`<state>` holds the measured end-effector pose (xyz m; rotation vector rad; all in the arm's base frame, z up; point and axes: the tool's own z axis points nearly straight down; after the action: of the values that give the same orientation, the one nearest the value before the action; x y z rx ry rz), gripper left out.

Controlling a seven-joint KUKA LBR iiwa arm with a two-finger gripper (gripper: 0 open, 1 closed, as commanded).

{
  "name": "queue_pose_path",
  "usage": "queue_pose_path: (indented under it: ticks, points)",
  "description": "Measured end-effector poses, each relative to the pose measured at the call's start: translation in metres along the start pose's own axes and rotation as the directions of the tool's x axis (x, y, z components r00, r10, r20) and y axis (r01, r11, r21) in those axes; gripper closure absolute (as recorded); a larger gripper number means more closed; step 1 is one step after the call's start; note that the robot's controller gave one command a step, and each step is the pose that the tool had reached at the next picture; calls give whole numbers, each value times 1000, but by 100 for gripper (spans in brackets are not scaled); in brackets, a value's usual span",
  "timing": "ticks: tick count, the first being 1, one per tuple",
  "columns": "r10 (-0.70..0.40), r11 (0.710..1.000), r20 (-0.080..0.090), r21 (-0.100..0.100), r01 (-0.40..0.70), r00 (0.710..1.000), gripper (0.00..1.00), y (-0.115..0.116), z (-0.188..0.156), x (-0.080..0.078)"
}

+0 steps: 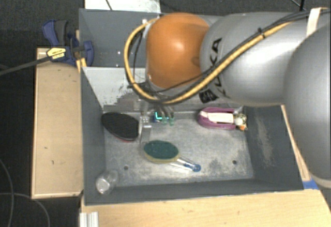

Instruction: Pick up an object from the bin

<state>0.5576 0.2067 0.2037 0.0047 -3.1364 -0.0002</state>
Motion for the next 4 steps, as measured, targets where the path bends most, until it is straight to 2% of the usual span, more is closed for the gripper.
queue_pose_path:
  ticks: [1, 2, 3, 4]
  points:
    - [89, 996, 7, -3, -89, 996, 0, 45, 50, -24]
    - [315, 949, 5, -1, -315, 949, 0, 28, 98, -24]
    - [496, 868, 6, -4, -496, 868, 0, 40, 102, -13]
    - [695, 719, 3, -1, -695, 719, 0, 44, 133, -12]
